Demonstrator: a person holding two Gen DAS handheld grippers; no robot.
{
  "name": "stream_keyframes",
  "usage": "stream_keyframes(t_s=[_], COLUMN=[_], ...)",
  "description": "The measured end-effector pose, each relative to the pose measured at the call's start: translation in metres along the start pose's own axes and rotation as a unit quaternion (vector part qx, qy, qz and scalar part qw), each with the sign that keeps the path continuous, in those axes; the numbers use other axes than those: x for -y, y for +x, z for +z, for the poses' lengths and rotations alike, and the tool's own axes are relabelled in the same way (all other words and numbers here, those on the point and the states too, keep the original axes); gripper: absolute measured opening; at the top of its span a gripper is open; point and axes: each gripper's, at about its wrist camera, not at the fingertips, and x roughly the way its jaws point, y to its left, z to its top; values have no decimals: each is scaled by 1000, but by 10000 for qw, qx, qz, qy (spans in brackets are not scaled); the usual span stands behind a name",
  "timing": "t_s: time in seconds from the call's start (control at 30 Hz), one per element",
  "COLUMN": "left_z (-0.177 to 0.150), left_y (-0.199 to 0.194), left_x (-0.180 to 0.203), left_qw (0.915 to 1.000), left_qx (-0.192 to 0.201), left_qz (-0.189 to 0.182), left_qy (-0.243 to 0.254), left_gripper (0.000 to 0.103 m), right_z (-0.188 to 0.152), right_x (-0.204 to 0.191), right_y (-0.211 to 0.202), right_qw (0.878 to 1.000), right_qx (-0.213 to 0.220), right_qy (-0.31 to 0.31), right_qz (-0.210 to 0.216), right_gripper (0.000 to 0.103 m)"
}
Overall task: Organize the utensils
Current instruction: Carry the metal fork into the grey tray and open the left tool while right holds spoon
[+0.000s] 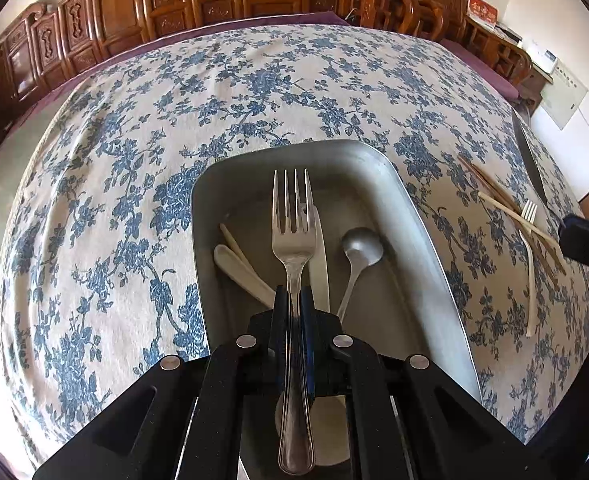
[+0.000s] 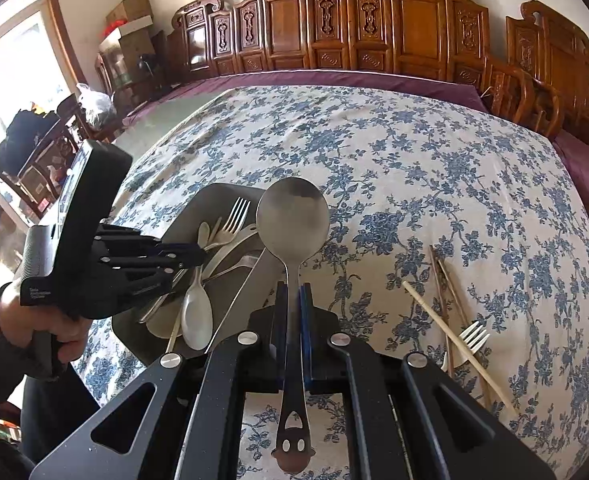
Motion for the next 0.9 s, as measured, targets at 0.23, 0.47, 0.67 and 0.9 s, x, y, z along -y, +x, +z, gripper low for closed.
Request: stream_keyframes(t_s=[0.23,0.47,0.67,0.9], left_z=[0,-8,-16,-26], left_y=[-7,-44,-74,-96], left_x=[-5,-13,-28,-53], left_qw=[9999,9991,9982,9965], left_qx=[39,373,569,744], left_qz=[-25,-68,-52,17], left_qy=[-123,-162,-200,-378], left_gripper=[10,10,10,11], right_z=[2,7,13,24], right_x=[-9,-26,-50,-69], right_y=[4,12,29,62], right_qw=[10000,9999,9995,9989], right_qx=[-25,-30,-110,-314], right_qy=[-30,-21,-59,30], right_qz=[42,149,274,353], right_gripper=[7,7,7,7])
